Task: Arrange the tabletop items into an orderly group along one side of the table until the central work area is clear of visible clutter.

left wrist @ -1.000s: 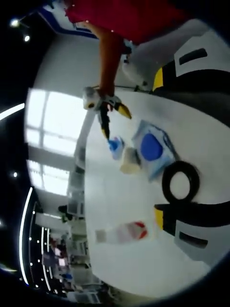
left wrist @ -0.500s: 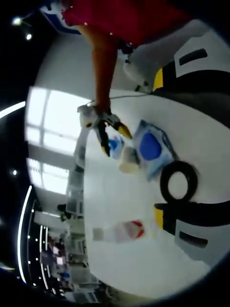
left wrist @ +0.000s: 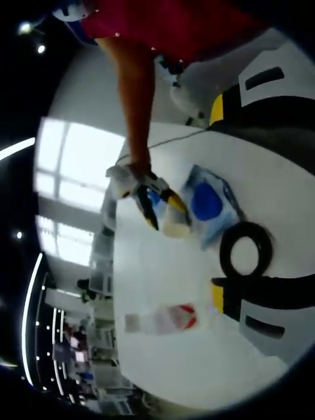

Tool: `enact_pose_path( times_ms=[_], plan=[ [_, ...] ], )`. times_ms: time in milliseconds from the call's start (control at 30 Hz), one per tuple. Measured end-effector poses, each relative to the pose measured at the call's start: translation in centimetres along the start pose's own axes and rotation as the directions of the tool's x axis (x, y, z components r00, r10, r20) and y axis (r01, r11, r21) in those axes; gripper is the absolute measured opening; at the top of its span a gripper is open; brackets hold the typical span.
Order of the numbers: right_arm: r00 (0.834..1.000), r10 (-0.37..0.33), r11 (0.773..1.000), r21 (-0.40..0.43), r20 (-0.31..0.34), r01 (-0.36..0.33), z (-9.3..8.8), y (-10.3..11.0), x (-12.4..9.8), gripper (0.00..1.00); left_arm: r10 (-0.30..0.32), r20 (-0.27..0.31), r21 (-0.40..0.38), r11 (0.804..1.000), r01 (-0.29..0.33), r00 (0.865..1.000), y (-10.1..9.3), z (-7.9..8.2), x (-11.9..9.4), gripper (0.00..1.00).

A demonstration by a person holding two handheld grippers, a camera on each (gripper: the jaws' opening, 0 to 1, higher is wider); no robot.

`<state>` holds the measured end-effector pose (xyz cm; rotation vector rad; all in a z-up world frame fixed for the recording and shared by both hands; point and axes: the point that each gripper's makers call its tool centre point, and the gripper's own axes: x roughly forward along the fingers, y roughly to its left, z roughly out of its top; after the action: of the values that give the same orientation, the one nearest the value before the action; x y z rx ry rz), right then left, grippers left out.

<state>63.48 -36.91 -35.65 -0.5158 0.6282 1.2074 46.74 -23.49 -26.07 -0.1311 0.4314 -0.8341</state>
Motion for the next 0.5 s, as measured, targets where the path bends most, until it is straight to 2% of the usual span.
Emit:
enact_pose_path(
  times_ms=[67,300,500],
  plan=[
    [0.999,0.008,1.0,-0.005,-0.031,-0.008,-0.5,0.0,0.3,0.74,0.001,0.005,-0.004,1.0,-0.001,1.0,0.0,0.1,0.0,0.89],
    [0.997,0.036,0.999,-0.005,-0.071,-0.037,-0.6,0.0,1.1,0.66,0.001,0.007,-0.009,1.0,-0.001,1.0,0.1,0.1,0.0,0.89],
    [0.988,0.061,0.998,-0.006,-0.143,-0.062,-1.2,-0.1,1.5,0.58,-0.002,0.012,-0.008,1.0,0.002,1.0,0.0,0.3,-0.1,0.88]
  ],
)
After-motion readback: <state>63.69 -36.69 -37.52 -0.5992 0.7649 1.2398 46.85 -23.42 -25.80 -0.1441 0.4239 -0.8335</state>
